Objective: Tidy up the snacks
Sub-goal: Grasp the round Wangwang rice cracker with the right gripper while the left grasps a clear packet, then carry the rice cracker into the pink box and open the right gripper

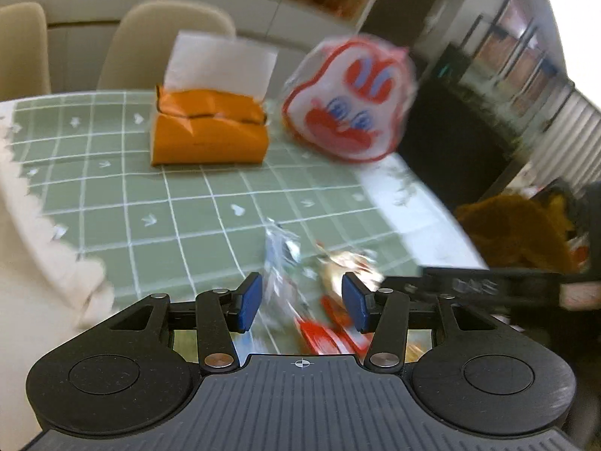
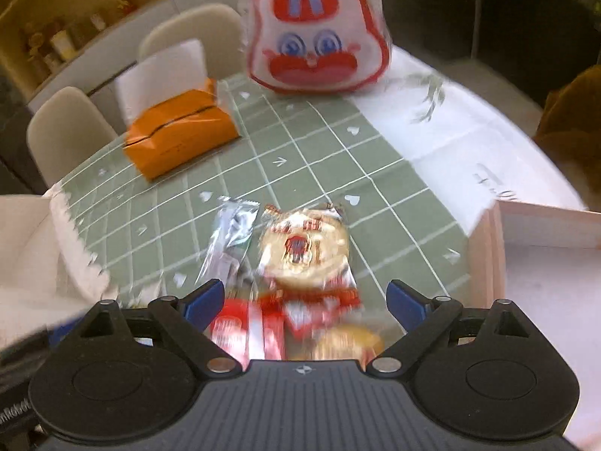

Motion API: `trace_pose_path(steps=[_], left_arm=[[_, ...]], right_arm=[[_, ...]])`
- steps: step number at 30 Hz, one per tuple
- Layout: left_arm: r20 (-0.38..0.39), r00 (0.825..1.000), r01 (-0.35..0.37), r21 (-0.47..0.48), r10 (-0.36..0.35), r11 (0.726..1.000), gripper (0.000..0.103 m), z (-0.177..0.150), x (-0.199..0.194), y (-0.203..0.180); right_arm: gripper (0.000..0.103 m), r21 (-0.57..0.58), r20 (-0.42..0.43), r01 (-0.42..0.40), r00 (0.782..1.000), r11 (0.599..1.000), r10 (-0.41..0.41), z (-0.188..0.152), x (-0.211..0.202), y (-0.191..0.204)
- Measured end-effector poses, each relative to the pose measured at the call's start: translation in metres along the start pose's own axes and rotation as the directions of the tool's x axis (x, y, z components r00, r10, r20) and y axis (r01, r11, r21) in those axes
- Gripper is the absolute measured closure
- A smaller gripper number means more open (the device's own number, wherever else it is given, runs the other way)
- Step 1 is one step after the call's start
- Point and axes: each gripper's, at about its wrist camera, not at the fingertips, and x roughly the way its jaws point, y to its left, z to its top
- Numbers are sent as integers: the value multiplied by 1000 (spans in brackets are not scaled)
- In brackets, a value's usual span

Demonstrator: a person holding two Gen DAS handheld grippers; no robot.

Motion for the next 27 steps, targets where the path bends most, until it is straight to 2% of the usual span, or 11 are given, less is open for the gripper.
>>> trace_pose_path(steps=[3, 8, 10, 12, 13, 17, 18, 20, 21, 23, 27], left_arm=[[-109, 993, -41, -20, 39, 999, 50, 15, 52, 7], [-163, 984, -49, 98, 65, 994, 50, 3, 90, -4], [-127, 988, -65, 182, 89, 981, 52, -4, 90, -12], [-111, 988, -74, 243, 103, 967, 64, -10, 88, -13], [-108, 989, -68, 261, 99, 963, 65, -12, 86, -13], [-105, 991, -48, 262, 78, 964, 68, -16, 68, -4], [-93, 993, -50, 263, 77, 963, 83, -17, 63, -3], [-77, 996, -20, 247, 40, 969, 85, -18, 51, 0], [-74, 997, 0, 234, 18, 972, 85, -18, 45, 2], [-70, 998, 18, 233, -2, 972, 85, -19, 38, 2], [-79, 997, 10, 236, 9, 972, 85, -20, 39, -1]], right_arm=[[9, 19, -14, 0, 1000, 1000, 0, 11, 18, -7], [9, -34, 5, 44, 999, 998, -43, 19, 31, -15], [9, -79, 11, 52, 999, 995, -51, 26, 34, -13], [9, -87, 5, 21, 1000, 996, -20, 29, 35, -10], [9, -85, -2, 3, 1000, 996, -3, 31, 37, -8], [9, -83, -68, -6, 998, 997, 0, 29, 63, 10], [9, -78, -94, -6, 996, 997, -2, 27, 72, 13], [15, -54, -123, 3, 992, 999, -10, 24, 80, 13], [26, -47, -109, 12, 994, 999, -17, 23, 75, 14], [25, -27, -126, -32, 992, 999, 29, 23, 65, 12], [26, -55, -53, -41, 998, 998, 38, 22, 16, 16]])
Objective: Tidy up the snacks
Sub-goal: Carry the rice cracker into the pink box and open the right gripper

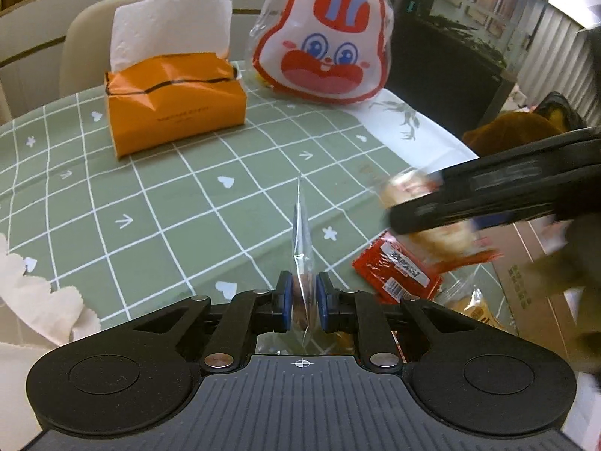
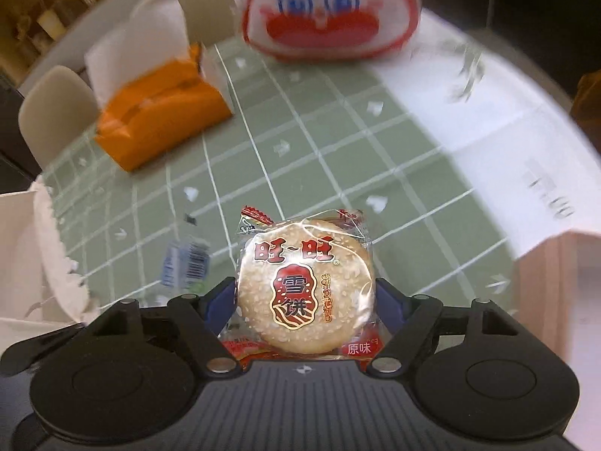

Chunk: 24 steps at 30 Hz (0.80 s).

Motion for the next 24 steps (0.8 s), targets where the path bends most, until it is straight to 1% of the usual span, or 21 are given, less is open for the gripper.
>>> trace_pose_path(steps=[2, 4, 5, 6, 10, 11, 13, 15, 18, 20, 22, 24], left_arm=[[-29, 1000, 3, -18, -3, 1000, 84, 0, 5, 0], [-65, 998, 5, -19, -7, 1000, 81, -1, 15, -1], [-68, 998, 7, -15, -8, 1000, 79, -1, 17, -2], [-66, 998, 10, -14, -11, 1000, 76, -2, 18, -2], [-88, 996, 26, -47, -30, 999, 74, -2, 23, 0], [-91, 995, 28, -60, -33, 998, 74, -2, 23, 2], [-100, 995, 21, -101, -31, 995, 83, 1, 20, 4], [-79, 996, 19, -124, -29, 992, 86, 4, 13, 3], [-20, 998, 65, -76, -66, 995, 86, 8, -10, -14], [9, 996, 94, -42, -94, 995, 86, 6, -26, -28], [29, 990, 137, -16, -136, 991, 86, 1, -44, -45], [31, 979, 201, 5, -201, 980, 86, -9, -62, -65]], right_arm=[[26, -17, 25, -34, 999, 999, 34, -10, -30, 3], [26, -37, 35, -62, 997, 997, 63, -30, -57, 5], [26, -41, 39, -70, 997, 997, 72, -41, -68, 5], [26, -43, 40, -74, 996, 996, 75, -53, -78, 4], [26, -14, 35, -72, 997, 997, 73, -114, -113, -7], [26, -10, 35, -64, 997, 998, 64, -129, -120, -9], [26, -3, 32, -32, 999, 999, 32, -159, -129, -24], [25, 11, 16, 13, 1000, 1000, -13, -183, -129, -35], [25, 74, -35, 67, 997, 995, -64, -217, -122, -58], [25, 121, -49, 106, 994, 987, -101, -230, -118, -70], [25, 155, -45, 126, 992, 980, -121, -242, -118, -77], [25, 164, -33, 150, 989, 975, -146, -249, -120, -79]])
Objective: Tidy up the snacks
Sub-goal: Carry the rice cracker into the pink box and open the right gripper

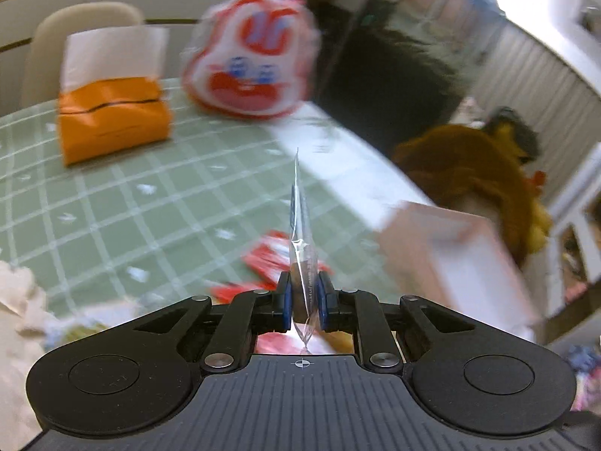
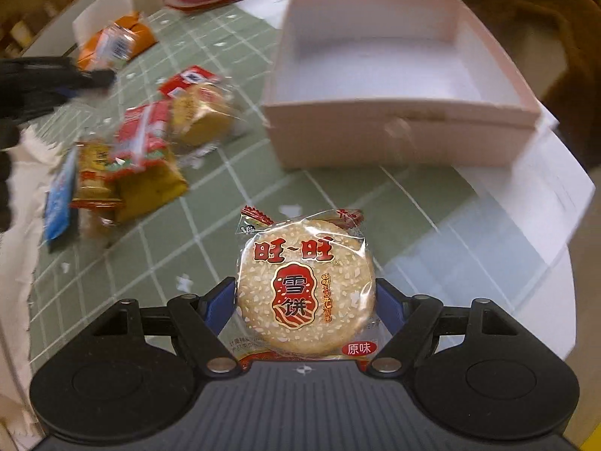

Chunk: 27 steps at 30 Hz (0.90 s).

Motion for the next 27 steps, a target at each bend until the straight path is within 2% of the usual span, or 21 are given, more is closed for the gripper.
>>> trace_pose_path(steps=[5, 10, 14, 21, 27], left_arm=[[-71, 991, 118, 38, -115, 992, 86, -50, -18, -50], [-191, 962, 200, 14, -194, 980, 86, -110, -24, -81], [-268, 938, 230, 4, -220, 973, 86, -146, -18, -96], [-342, 911, 244, -3, -230, 970, 86, -170, 0, -99], [-349, 896, 299, 12, -276, 954, 86, -168, 0, -117]], right_arm=[[25, 18, 23, 25, 999, 1000, -25, -13, -9, -4], [25, 37, 31, 39, 999, 999, -41, -28, -20, -14], [25, 55, 29, 56, 998, 997, -58, -40, -24, -25], [25, 99, 26, 84, 996, 992, -87, -62, -23, -42], [25, 128, 89, 73, 992, 989, -84, -67, -42, -58]])
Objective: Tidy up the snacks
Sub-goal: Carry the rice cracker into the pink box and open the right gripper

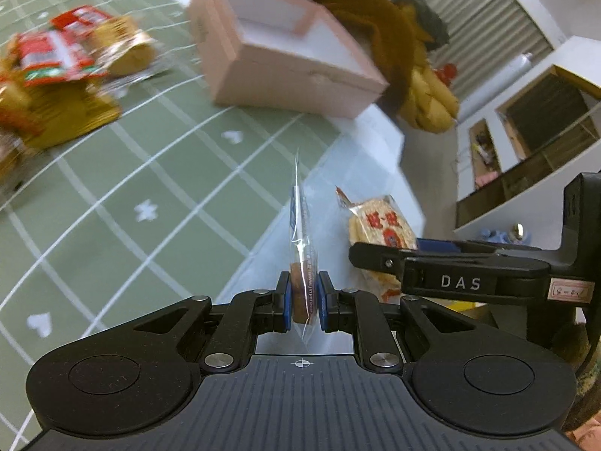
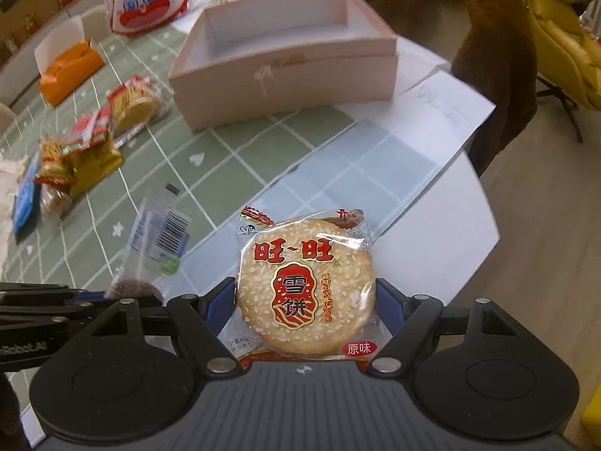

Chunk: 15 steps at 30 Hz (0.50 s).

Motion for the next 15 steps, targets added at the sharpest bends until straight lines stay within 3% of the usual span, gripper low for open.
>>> trace_pose_path(steps=[6, 12, 14, 15], left_arm=[[123, 990, 66, 53, -72, 996, 86, 37, -17, -27], [305, 950, 50, 62, -67, 997, 86, 121, -21, -37], [348, 934, 85, 16, -85, 996, 83, 153, -14, -30], [350, 934, 84, -20, -72, 996, 81, 165, -8, -25]], right_arm=[[25, 49, 94, 29, 995, 998, -33, 21, -29, -21], [25, 66, 129, 47, 990, 997, -55, 34, -39, -33], [25, 67, 126, 50, 990, 996, -59, 36, -37, -36], [25, 68, 124, 53, 990, 996, -61, 37, -36, -36]])
